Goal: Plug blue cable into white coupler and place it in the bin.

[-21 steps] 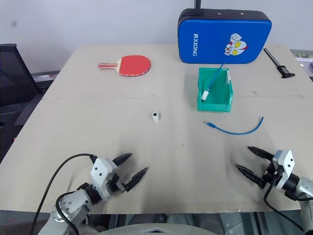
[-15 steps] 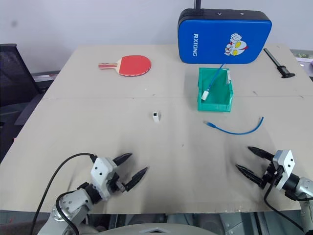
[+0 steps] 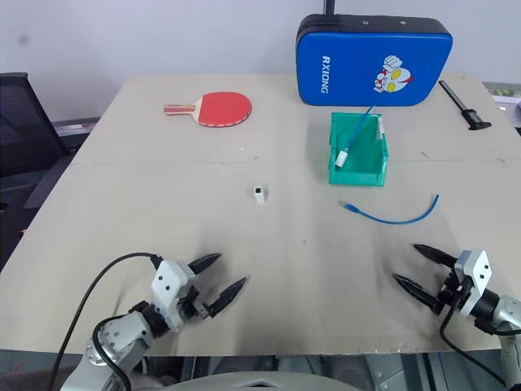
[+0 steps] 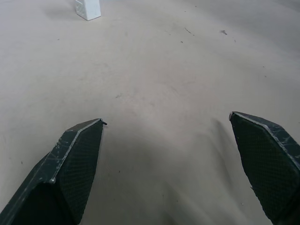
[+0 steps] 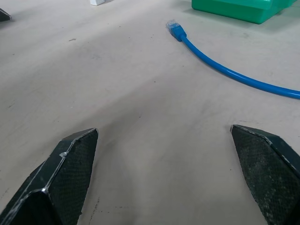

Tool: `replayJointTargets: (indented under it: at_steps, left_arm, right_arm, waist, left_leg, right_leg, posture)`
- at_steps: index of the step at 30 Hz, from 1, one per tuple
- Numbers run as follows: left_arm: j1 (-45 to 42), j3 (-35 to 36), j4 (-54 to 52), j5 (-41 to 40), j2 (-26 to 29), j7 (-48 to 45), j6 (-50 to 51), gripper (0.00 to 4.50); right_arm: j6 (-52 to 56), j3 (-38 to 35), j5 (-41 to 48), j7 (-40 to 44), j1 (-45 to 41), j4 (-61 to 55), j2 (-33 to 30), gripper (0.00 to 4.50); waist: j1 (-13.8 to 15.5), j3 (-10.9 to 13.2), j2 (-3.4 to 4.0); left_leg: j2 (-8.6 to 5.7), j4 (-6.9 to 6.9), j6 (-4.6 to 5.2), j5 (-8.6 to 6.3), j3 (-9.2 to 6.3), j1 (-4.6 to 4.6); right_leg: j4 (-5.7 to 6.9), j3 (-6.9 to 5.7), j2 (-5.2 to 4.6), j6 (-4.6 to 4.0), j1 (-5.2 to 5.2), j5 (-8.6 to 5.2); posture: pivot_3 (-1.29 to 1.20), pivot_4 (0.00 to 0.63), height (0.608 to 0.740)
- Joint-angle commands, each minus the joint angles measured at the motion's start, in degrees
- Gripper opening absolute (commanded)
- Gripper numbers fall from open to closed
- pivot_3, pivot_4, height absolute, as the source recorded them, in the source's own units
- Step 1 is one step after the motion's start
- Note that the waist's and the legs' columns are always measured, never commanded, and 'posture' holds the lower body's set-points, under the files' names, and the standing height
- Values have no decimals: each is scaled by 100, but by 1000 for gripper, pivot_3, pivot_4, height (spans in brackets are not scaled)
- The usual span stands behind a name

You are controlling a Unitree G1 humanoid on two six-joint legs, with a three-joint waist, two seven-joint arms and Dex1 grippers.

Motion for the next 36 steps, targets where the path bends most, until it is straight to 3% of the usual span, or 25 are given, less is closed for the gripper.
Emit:
replayJointTargets:
  at_steps: [1, 4, 9, 12, 17, 24, 28, 33, 35, 36]
  left_arm:
    - [-20, 80, -112, -89, 57, -43, -15, 4438]
    - [-103, 144, -171, -216, 185, -187, 40, 4438]
    - [-487, 515, -347, -939, 1296, -1496, 207, 4438]
    - [-918, 1063, -369, -1819, 1941, -2077, 750, 4438]
    - [-1982, 1840, 84, -2763, 3016, -3128, 1409, 4438]
    - [-2687, 1877, 587, -2645, 3279, -3513, 1494, 4438]
    - [-2623, 1873, 443, -2606, 3153, -3413, 1541, 4500]
    - [-2494, 1911, 302, -2612, 3040, -3303, 1585, 4500]
    - [-2462, 1915, 258, -2615, 2999, -3268, 1605, 4500]
    - [-2451, 1920, 245, -2613, 2986, -3261, 1613, 4500]
  right_arm:
    - [-19, -265, 49, -53, 51, -113, -63, 4500]
    - [151, -270, 148, -107, -36, -430, -88, 4500]
    - [388, -144, 25, -336, -541, -820, -176, 4500]
    - [797, 145, -79, -438, -935, -1021, -263, 4500]
    - [1723, 1100, -851, -835, -2183, -647, -329, 4500]
    - [2673, 1954, -1582, -1022, -3356, 113, -304, 4500]
    - [2952, 2063, -1688, -1037, -3592, 162, -308, 3208]
    - [2832, 2170, -1850, -955, -3631, 15, -304, 663]
    - [2728, 2248, -1890, -834, -3614, -89, -319, 39]
    - [2704, 2262, -1872, -763, -3597, -146, -318, 39]
  waist:
    - [1, 0, 0]
    - [-3, 0, 0]
    - [-22, 1, 7]
    - [-18, 1, 7]
    - [-36, 11, -3]
    - [-158, 11, -1]
    - [-296, 7, -8]
    - [-301, 6, -9]
    - [-300, 6, -9]
    - [-298, 6, -9]
  left_leg:
    - [0, 0, 0, 0, 0, 0]
    - [0, 0, 0, 0, 0, 0]
    - [1, 2, -3, 1, 2, 2]
    - [1, 2, -3, 2, -1, 1]
    - [0, 10, -3, 2, -2, -19]
    - [-2, 29, -3, 2, -8, -67]
    - [-5, 60, -4, 3, 2, -91]
    - [-5, 57, -4, 3, -3, -91]
    - [-5, 57, -4, 2, -2, -91]
    - [-5, 57, -4, 2, -1, -91]
  right_leg:
    - [0, 0, 0, 0, 0, 0]
    - [0, 0, 0, 0, 0, 0]
    - [19, 2, 2, 0, -7, 0]
    - [16, -3, 2, -1, -8, 0]
    - [13, -7, 4, -1, -25, 0]
    - [13, -31, 6, 0, -77, 0]
    - [23, -98, -19, -1, -109, 0]
    - [23, -106, -22, -1, -112, 0]
    - [25, -105, -22, -1, -112, 0]
    - [27, -103, -23, 0, -112, 1]
  posture:
    - [0, 150, 740]
    - [0, 150, 740]
    - [0, 150, 740]
    - [0, 150, 740]
    - [0, 150, 740]
    - [0, 150, 740]
    - [0, 150, 740]
    - [0, 150, 740]
    - [0, 150, 740]
    - [0, 150, 740]
